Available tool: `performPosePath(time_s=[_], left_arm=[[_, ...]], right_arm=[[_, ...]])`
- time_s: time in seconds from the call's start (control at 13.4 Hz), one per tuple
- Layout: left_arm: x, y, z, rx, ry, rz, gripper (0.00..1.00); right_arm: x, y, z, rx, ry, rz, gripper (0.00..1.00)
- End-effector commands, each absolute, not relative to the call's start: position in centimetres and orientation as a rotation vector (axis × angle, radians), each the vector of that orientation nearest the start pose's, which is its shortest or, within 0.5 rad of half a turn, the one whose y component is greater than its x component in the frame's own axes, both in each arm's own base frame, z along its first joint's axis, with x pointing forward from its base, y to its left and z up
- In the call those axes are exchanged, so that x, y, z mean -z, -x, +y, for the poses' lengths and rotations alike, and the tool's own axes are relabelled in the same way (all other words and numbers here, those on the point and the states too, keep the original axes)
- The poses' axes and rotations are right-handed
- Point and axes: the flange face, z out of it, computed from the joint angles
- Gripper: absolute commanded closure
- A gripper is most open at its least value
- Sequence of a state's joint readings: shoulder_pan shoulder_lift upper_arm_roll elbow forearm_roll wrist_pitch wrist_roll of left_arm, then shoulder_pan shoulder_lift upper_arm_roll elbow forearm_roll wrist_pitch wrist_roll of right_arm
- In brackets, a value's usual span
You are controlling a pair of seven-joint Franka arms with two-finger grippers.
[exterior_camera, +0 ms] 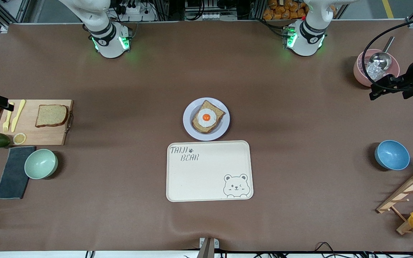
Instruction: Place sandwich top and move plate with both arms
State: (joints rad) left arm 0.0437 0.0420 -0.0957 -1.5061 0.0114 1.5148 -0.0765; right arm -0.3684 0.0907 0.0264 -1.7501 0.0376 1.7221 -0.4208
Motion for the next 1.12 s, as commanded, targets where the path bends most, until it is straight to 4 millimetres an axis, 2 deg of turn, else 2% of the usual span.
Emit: performPosePath(time_s=[0.0, 0.45, 0.75, 1.05], left_arm=[[-62.6, -56.2, -3.0, -0.06, 3.14, -0.063, 0.0], [-62.5, -56.2, -3.2, -0.063, 3.146, -0.06, 0.0], [-62.5, -56.2, -3.1, -0.063, 3.146, -0.062, 0.0], [-62.3, -56.2, -3.2, -0.068, 3.146, -0.06, 0.0]], right_arm=[[-47.9, -53.3, -20.6, -0.121, 3.0, -0.136, 0.0], [-42.0, -50.6, -24.7, -0.122, 2.965, -0.216, 0.0], [-38.0, -49.9, -27.9, -0.112, 2.911, -0.264, 0.0], [-35.2, -49.1, -29.7, -0.115, 2.904, -0.256, 0.0]])
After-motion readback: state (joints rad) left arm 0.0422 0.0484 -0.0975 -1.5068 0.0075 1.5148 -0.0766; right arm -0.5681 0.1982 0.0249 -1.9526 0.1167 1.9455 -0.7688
